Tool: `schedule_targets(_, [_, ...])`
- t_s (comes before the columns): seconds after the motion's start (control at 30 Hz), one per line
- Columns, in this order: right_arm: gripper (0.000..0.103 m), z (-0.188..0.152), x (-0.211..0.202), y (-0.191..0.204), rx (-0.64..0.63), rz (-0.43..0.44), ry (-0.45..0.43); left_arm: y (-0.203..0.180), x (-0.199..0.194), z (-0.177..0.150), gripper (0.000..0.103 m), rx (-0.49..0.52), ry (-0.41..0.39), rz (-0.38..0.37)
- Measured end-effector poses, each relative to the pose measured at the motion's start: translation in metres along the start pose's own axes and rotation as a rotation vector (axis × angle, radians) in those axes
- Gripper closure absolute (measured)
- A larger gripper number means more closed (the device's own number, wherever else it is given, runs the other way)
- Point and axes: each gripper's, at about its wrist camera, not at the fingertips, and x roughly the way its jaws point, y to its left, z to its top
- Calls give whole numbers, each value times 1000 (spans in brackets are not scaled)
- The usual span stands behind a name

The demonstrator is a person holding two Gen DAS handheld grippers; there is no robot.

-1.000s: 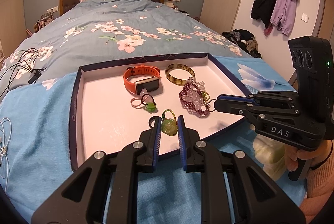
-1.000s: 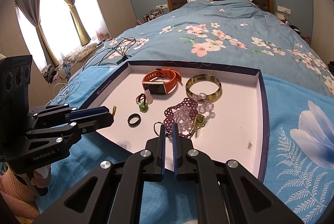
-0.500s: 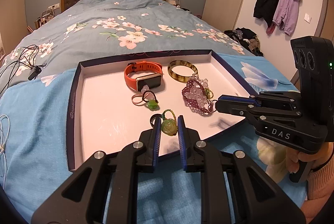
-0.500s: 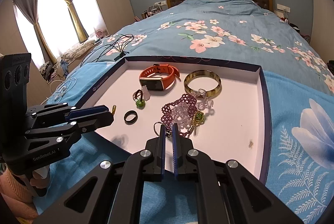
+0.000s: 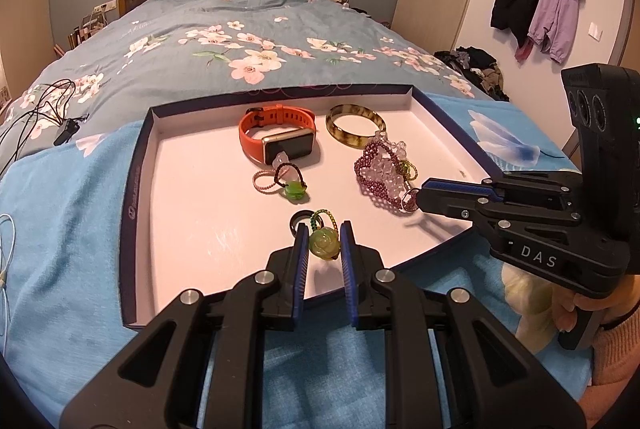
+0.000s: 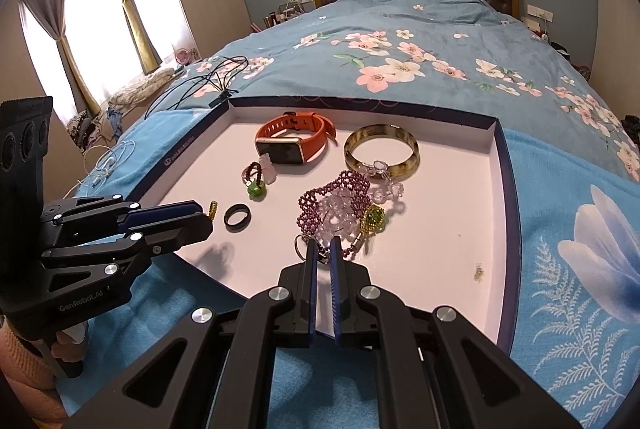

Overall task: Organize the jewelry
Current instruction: 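Lower the green pendant and silver ring over the tray box interior with both tools, then open both tools to release the pendant and ring, then withdraw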

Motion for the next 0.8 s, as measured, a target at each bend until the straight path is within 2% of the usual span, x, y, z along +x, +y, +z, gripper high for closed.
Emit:
schedule_targets(0.1, [96, -1, 1, -1, 4, -7, 6, 1, 5, -1, 86, -6, 16, 0])
schedule_targets(0.23, [92, -3, -3, -2, 12, -9, -3, 2, 4, -1, 77, -14, 10, -1])
schedule_targets(0.37, [72, -6, -16, 0, 17, -20, -46, 0, -7, -4, 61, -5, -20, 18])
schedule_targets(0.4, [69, -8, -22, 1, 16, -21, -64, 0, -11, -5, 59, -2, -34, 28])
schedule_targets(0.43, [62, -9, -25, 2, 15, -21, -72, -1, -16, -6, 55, 1, -49, 36])
schedule_targets(0.47, [48, -10, -29, 4, 13, -28, -84, -1, -22, -7, 46, 2, -63, 42])
schedule_targets(0.57, [25, -16, -45, 8, 12, -58, -142, -2, -44, -14, 24, 3, -132, 84])
schedule_targets(0.6, [18, -19, -51, 10, 8, -68, -158, -1, -51, -16, 20, 4, -150, 92])
schedule_targets(0.63, [7, -20, -55, 11, 9, -83, -174, 0, -60, -20, 11, 3, -175, 96])
schedule_targets(0.67, [7, -23, -60, 13, 11, -99, -202, 0, -67, -23, 5, -3, -199, 106])
schedule_targets(0.8, [7, -35, -75, 19, 6, -141, -264, -1, -99, -37, 6, -14, -318, 150])
